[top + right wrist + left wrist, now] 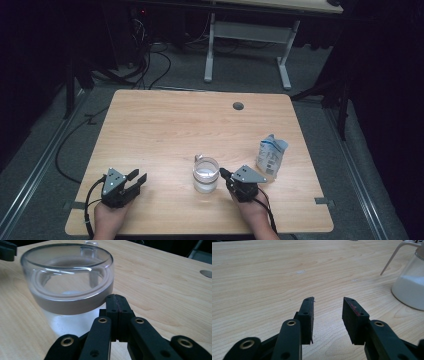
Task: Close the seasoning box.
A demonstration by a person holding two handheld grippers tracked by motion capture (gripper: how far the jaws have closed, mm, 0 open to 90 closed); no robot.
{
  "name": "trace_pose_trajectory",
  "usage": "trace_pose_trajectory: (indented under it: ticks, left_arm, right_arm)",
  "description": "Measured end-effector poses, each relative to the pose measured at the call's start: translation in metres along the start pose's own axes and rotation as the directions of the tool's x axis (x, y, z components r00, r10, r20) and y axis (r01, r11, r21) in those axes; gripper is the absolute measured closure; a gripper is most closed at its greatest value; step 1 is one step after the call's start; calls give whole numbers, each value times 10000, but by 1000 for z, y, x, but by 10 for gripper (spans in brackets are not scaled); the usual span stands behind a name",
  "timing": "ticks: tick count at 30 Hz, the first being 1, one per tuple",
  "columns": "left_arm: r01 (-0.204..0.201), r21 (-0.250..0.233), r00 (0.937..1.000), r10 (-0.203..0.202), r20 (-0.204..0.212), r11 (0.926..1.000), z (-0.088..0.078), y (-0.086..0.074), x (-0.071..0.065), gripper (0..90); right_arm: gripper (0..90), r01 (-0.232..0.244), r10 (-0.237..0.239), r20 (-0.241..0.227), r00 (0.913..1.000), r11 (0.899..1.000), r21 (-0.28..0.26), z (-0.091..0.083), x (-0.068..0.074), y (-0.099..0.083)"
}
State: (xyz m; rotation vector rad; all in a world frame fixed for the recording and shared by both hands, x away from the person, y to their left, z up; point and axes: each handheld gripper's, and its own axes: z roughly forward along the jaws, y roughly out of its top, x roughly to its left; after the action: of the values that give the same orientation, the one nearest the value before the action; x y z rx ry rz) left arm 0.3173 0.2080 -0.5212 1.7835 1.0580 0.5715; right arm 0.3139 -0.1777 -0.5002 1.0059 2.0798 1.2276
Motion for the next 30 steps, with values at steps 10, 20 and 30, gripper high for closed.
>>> trace_pose_trajectory:
  ticks: [10, 20, 30]
  left_arm:
    - [-51, 16, 10000, 51, 1, 10000, 1, 0, -1, 619]
    - [-64, 24, 9999, 64, 111, 10000, 1, 0, -2, 619]
    - [-138, 42, 9998, 137, 136, 9999, 1, 0, -3, 618]
  right_arm:
    - [900, 370, -374, -296, 9989, 9992, -147, -11, 16, -1]
    - [900, 736, -745, -609, 9954, 9971, -172, -10, 32, 0]
    - [859, 432, -434, -562, 9975, 9991, -55, -8, 23, -4]
